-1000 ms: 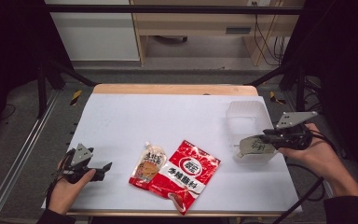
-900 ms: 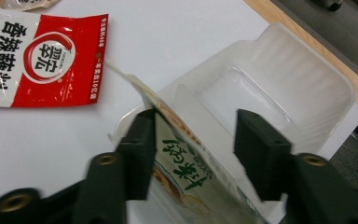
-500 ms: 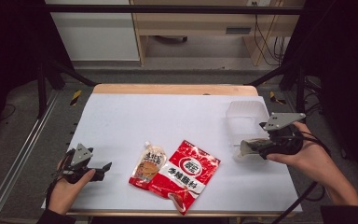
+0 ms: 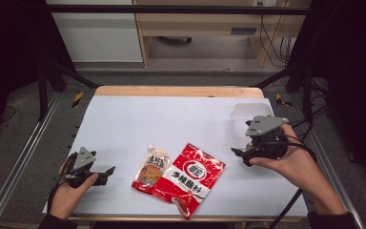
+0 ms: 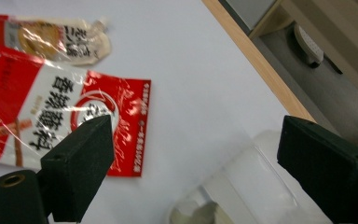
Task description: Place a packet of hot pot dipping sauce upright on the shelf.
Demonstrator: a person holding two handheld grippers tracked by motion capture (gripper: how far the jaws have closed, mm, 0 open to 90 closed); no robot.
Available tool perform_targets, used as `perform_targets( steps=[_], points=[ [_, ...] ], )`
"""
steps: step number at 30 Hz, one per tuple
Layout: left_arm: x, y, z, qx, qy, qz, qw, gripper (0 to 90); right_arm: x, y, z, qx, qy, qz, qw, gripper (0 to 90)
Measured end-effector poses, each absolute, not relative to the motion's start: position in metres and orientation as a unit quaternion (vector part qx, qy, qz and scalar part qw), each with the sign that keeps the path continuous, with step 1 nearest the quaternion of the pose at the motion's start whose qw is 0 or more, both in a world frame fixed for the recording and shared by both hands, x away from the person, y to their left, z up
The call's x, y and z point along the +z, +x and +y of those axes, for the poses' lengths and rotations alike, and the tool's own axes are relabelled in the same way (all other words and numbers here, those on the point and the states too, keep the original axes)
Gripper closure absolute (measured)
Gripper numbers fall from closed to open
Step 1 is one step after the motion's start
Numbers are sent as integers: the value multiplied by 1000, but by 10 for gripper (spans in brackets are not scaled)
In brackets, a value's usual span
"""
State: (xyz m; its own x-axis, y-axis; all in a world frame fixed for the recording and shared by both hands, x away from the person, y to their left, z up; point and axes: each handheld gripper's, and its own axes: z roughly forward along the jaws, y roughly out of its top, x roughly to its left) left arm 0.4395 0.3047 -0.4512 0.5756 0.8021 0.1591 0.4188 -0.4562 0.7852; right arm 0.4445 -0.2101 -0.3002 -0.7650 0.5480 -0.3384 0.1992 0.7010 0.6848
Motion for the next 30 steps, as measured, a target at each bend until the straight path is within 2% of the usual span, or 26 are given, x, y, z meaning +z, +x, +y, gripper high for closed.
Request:
perform_targets(
  steps=[9,19,23,30],
  points=[
    [-451,439,302,265,815,370,359,94,-318,432,-154,350,207,875,262,225],
    [-451,436,298,258,820,364,357,97,-363,442,-98,381,237,871,202,395],
    [-450,435,296,255,823,361,358,98,-372,450,-77,388,244,869,187,422],
    [-450,433,294,255,825,358,356,98,-377,464,-58,388,257,865,188,436]
  ],
)
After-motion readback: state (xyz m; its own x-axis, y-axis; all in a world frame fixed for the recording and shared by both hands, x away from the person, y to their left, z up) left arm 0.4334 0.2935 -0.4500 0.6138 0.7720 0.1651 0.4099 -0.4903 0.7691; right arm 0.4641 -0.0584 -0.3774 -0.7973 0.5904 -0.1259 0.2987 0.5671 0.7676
